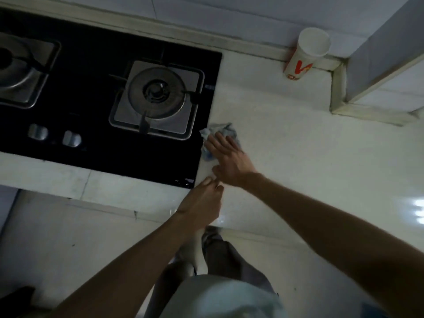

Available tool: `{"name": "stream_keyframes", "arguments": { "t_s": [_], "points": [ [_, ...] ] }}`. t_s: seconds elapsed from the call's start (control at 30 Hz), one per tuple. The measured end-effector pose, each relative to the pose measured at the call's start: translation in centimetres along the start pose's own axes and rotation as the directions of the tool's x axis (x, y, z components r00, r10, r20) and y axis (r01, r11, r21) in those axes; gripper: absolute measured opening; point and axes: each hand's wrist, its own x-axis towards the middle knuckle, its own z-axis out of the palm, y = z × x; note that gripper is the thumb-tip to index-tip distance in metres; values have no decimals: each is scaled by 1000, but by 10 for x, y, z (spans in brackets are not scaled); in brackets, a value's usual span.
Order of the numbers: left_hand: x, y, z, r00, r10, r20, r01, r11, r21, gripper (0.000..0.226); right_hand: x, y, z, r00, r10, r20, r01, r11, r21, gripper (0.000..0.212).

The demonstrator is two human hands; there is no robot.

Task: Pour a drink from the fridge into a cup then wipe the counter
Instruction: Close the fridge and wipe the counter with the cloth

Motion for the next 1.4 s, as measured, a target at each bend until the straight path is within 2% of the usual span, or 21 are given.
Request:
{"name": "stream_keyframes", "arguments": {
  "t_s": [0.03, 0.1, 0.23, 0.33, 0.47, 0.6, 0.7, 0.8, 1.03, 1.27, 1.33, 1.4],
  "points": [
    [-6, 0, -3, 998, -55, 9, 55, 998, -10, 37, 1, 7, -4, 999, -41, 10, 42, 998, -51, 78],
    [-19, -1, 0, 994, -109, 5, 109, 992, -67, 36, 14, 24, -15, 998, -60, 32, 63, 990, -127, 74],
    [-49, -13, 12, 972, -230, -41, 221, 962, -159, 31, 61, 29, -28, 992, 120, -30, -122, 990, -65, 63],
    [-70, -20, 22, 961, -267, -67, 256, 957, -140, 33, 74, 15, -25, 977, 206, -49, -208, 977, -40, 60],
    [-89, -21, 38, 964, -261, -46, 256, 962, -97, 29, 44, -5, -11, 975, 220, -6, -220, 974, -53, 76],
    [-95, -24, 44, 979, -206, -12, 204, 976, -77, 26, -26, -61, 23, 982, 182, -43, -183, 982, -37, 76],
    [-95, -27, 47, 979, -165, -120, 156, 984, -84, 39, -83, -104, 52, 982, 187, -22, -187, 982, -15, 76],
    [-95, -29, 52, 983, -163, -89, 153, 982, -114, 53, -123, -134, 71, 976, 217, -7, -217, 976, -10, 72],
    [-102, -40, 49, 990, -124, -63, 108, 969, -221, 51, -129, -143, 67, 958, 285, -39, -285, 958, 12, 70],
    [-106, -39, 52, 978, -205, -40, 179, 922, -342, 56, -130, -160, 84, 931, 362, -39, -364, 931, -41, 65],
    [-103, -33, 51, 970, -239, -39, 213, 917, -338, 55, -127, -153, 80, 938, 346, -32, -348, 937, -42, 64],
    [-98, -24, 49, 964, -250, -95, 218, 941, -259, 42, -122, -142, 75, 944, 328, -46, -330, 943, -52, 61]
  ]
}}
